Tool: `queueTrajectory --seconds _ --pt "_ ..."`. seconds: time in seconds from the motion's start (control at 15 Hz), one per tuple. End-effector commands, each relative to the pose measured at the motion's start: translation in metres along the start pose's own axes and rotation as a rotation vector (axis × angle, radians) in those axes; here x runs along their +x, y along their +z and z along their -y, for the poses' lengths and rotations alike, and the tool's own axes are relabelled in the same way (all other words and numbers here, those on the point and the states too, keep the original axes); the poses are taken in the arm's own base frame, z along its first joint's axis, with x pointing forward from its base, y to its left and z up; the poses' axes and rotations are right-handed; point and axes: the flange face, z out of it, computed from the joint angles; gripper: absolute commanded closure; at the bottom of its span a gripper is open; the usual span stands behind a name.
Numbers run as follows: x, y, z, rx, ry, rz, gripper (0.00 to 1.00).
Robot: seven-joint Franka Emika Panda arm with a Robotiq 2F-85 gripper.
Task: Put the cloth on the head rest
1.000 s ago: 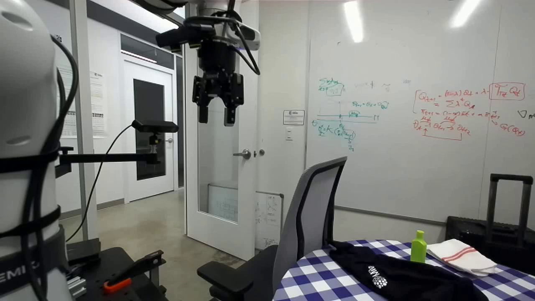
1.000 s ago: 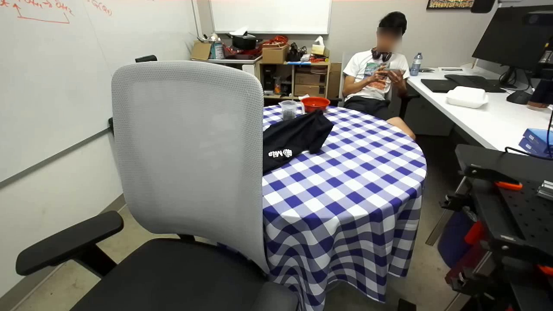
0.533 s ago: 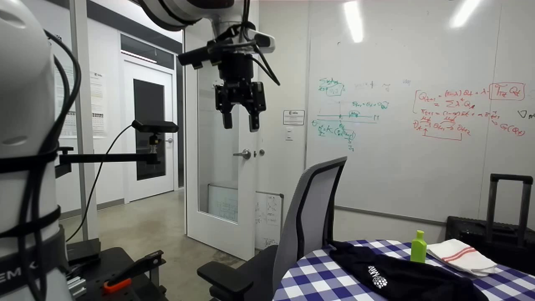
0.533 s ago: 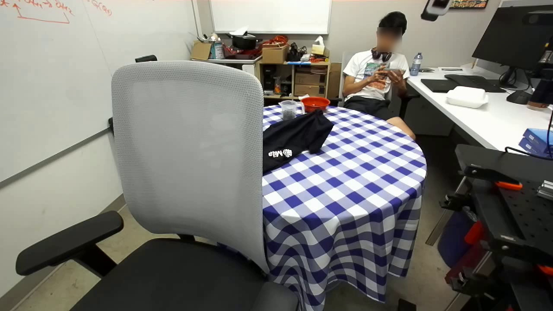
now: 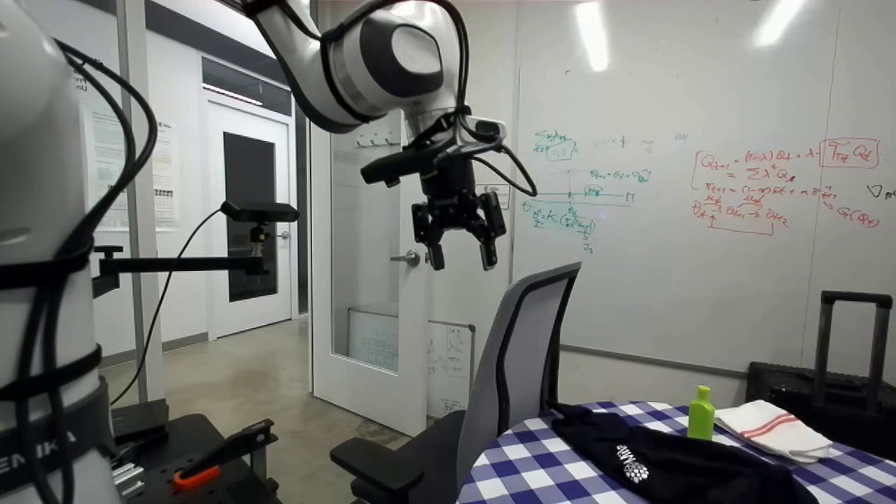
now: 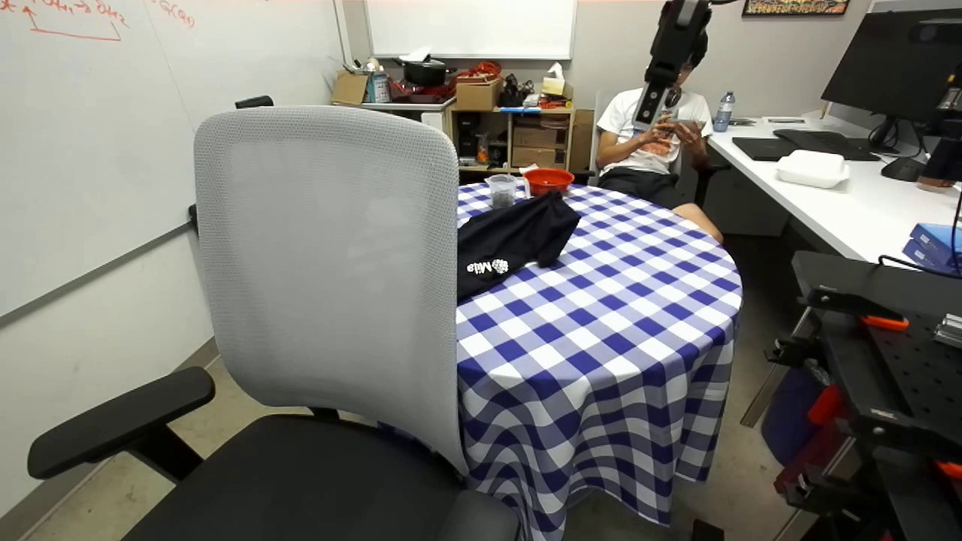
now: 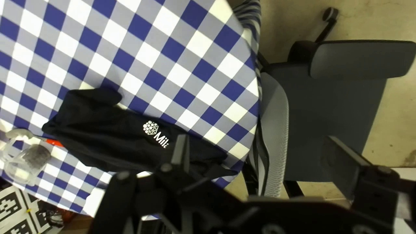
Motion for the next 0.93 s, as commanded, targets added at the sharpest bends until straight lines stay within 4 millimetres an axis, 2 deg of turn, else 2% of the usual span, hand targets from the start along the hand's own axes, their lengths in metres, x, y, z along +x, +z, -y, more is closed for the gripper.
queueTrajectory --seconds 0.0,0.4,0.87 --pt "0.037 0.031 -0.010 -0.122 -0.093 -0.014 0.00" --pt "0.075 0.079 -0.023 -0.264 -0.241 0.000 0.00" --pt "0.123 0.162 -0.056 -0.244 -0.235 0.016 0.00"
